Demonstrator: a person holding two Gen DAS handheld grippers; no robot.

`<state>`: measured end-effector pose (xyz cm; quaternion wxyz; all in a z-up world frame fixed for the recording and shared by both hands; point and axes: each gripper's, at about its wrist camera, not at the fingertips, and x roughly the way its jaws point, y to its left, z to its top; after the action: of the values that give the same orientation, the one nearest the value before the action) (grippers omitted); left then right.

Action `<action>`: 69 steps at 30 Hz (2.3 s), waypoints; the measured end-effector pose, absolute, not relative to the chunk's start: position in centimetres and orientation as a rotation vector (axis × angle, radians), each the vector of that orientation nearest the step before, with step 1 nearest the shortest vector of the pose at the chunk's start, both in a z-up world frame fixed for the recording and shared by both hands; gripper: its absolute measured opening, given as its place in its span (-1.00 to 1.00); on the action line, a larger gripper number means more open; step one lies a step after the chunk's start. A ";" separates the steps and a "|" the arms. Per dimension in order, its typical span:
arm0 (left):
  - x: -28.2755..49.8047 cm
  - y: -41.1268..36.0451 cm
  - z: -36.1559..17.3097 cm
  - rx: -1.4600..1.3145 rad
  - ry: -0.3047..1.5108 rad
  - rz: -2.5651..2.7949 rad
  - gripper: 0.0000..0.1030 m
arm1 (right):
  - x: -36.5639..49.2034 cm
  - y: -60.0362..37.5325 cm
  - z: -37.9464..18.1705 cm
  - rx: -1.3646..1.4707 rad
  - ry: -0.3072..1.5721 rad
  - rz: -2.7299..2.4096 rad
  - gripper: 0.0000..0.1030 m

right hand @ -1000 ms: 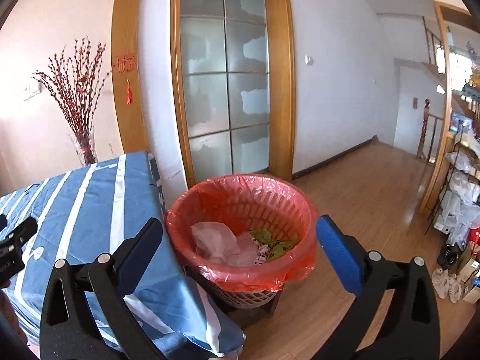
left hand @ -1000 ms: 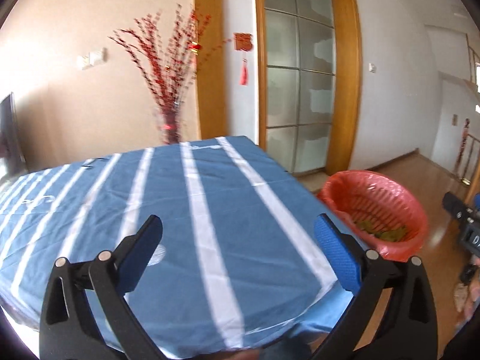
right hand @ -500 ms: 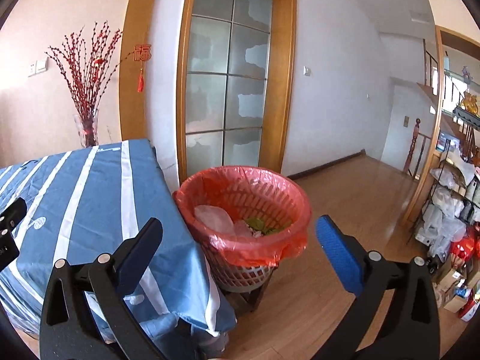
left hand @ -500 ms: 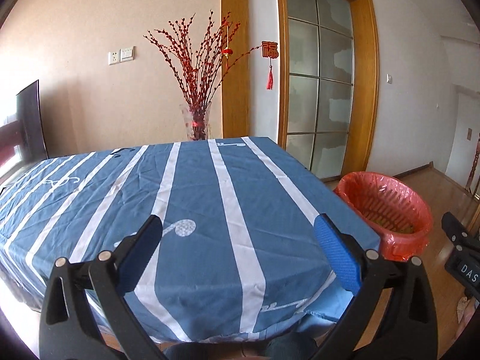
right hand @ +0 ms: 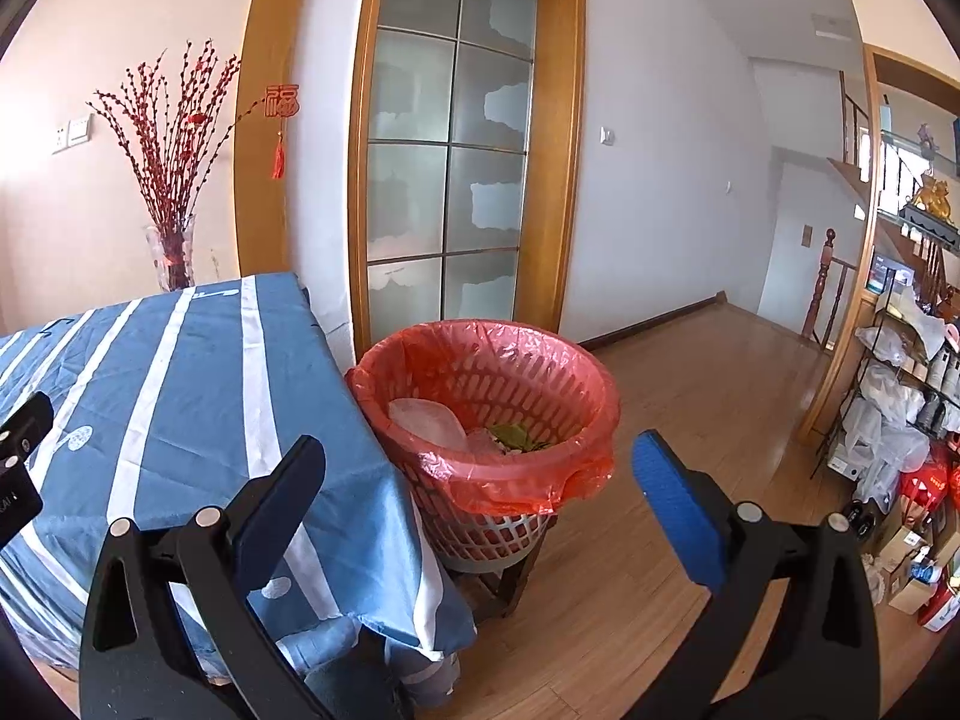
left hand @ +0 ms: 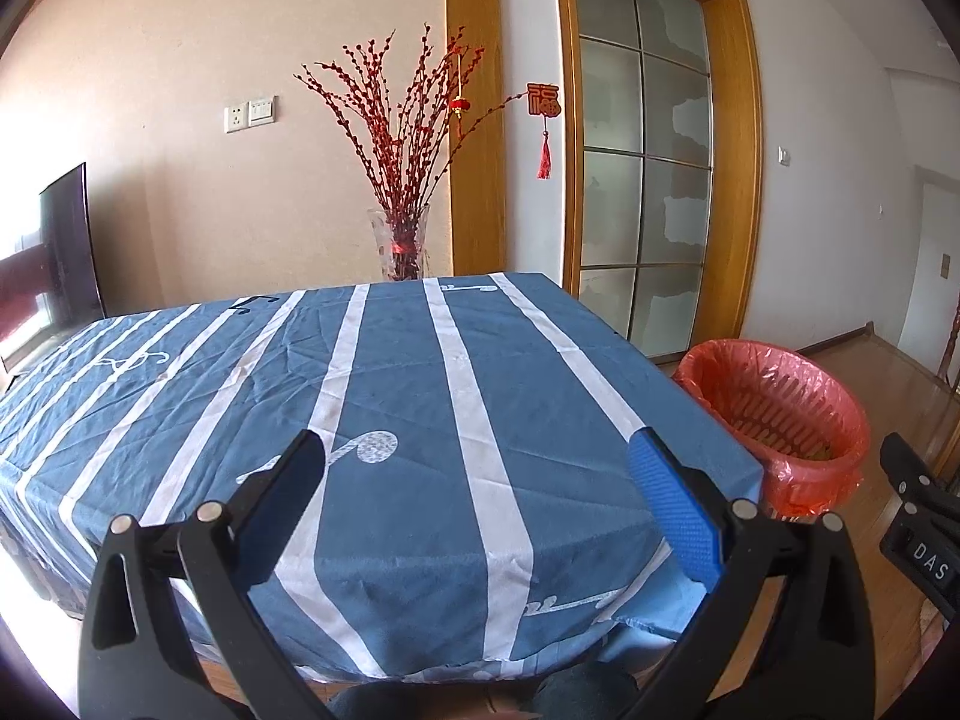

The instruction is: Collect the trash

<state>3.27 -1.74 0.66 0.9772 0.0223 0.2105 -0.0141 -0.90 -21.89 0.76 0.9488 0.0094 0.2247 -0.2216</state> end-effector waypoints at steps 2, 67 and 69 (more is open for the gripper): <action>3.2 -1.8 0.6 0.052 0.421 -0.022 0.92 | -0.9 -21.9 0.7 0.025 0.463 -0.447 0.97; 3.9 -2.0 0.3 0.044 0.438 -0.023 0.92 | -0.4 -22.2 -0.3 0.054 0.518 -0.430 0.97; 3.9 -2.0 0.2 0.042 0.441 -0.023 0.92 | -0.4 -22.2 -0.3 0.055 0.518 -0.430 0.97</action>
<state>3.91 -2.01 0.20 0.9755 0.0207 0.2186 -0.0114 -0.41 -22.20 -0.30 0.9435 0.0272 0.2542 -0.2109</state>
